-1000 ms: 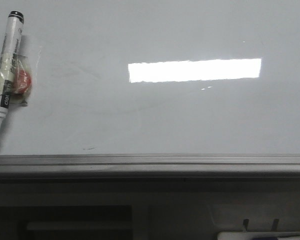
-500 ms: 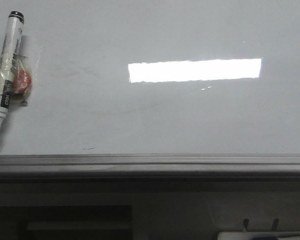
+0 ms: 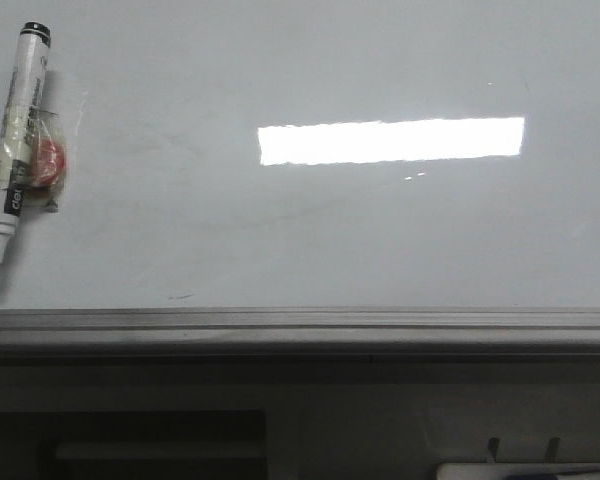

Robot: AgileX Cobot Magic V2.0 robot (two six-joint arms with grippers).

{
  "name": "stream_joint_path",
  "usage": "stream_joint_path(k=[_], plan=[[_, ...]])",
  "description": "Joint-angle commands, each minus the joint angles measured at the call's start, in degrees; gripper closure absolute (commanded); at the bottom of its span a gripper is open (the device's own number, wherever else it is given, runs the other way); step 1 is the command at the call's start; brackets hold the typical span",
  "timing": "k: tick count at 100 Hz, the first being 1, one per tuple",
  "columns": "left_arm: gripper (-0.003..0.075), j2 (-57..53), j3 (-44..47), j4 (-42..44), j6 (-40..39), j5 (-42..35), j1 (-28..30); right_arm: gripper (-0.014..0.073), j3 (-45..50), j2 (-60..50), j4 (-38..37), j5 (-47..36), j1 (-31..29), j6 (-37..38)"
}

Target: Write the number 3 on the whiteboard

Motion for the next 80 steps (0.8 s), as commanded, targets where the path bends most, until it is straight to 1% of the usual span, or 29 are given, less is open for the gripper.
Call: stream_joint_path(k=[1,12,25,33,47,55,60,80], plan=[[0.0358,0.8,-1.5,-0.9,4.0,-6.1,-4.7,0.0635,-2.0,0.7,0.9,-3.3,-0.4,0.0],[0.0358,0.8,-1.5,-0.8,8.7,-7.4,-11.7,0.0635,-2.0,0.7,0.9,-3.7,-0.4,0.0],[0.0358,2.7,-1.5,-1.1,8.8,-8.4,-18.1,0.0635,-2.0,0.7,0.9,-3.8,-0.4,0.0],[0.0359,5.0,-1.5,-1.8,8.8,-10.0,-21.0,0.0635,-2.0,0.7,0.9,-3.8,-0.4,0.0],[0.0359,10.4,-1.5,-4.4,8.8,-14.9,-22.1,0.0635,-2.0,0.7,0.9,-3.8,-0.4,0.0],[0.0358,14.2,-1.5,-12.6,8.7,-18.9,-22.1,0.0635,-2.0,0.7,0.9,-3.9,-0.4,0.0],[0.0358,16.7,-1.5,-16.2,8.7,-20.0,-22.1,0.0635,-2.0,0.7,0.9,-3.9,-0.4,0.0],[0.0358,22.2,-2.0,-16.5,8.7,-20.6,-22.1,0.0635,-2.0,0.7,0.9,-4.1,-0.4,0.0]])
